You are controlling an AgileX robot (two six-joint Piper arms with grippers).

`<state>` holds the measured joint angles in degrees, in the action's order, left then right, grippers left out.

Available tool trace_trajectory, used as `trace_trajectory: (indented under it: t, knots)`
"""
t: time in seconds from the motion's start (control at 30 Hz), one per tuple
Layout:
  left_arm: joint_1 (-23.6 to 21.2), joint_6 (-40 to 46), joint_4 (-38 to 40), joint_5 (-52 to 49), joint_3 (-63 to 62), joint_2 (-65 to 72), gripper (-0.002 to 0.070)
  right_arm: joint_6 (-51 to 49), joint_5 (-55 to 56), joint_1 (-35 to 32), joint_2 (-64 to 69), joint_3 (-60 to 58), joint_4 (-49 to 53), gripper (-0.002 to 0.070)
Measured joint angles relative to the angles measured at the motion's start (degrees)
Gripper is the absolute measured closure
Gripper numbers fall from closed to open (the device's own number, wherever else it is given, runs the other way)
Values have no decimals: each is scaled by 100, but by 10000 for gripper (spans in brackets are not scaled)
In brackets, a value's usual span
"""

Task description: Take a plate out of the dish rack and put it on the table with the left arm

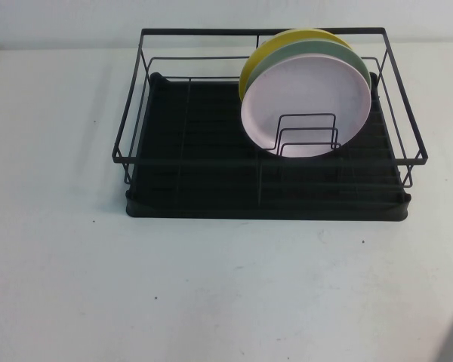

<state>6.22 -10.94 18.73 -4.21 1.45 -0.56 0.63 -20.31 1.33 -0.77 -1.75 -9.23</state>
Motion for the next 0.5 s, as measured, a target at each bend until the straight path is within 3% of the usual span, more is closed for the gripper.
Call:
trace_trajectory:
  t: [0.2, 0.33, 0.4, 0.5]
  knots:
    - [0, -208, 251, 679, 0, 0, 678, 0, 0, 0, 0, 0, 0, 694]
    - [0, -982, 410, 1046, 4, 0, 678, 0, 0, 0, 0, 0, 0, 694]
    - [0, -1345, 148, 782, -77, 0, 678, 0, 0, 0, 0, 0, 0, 694]
    - [165, -1393, -577, -479, -786, 279, 678, 0, 0, 0, 0, 0, 0, 694]
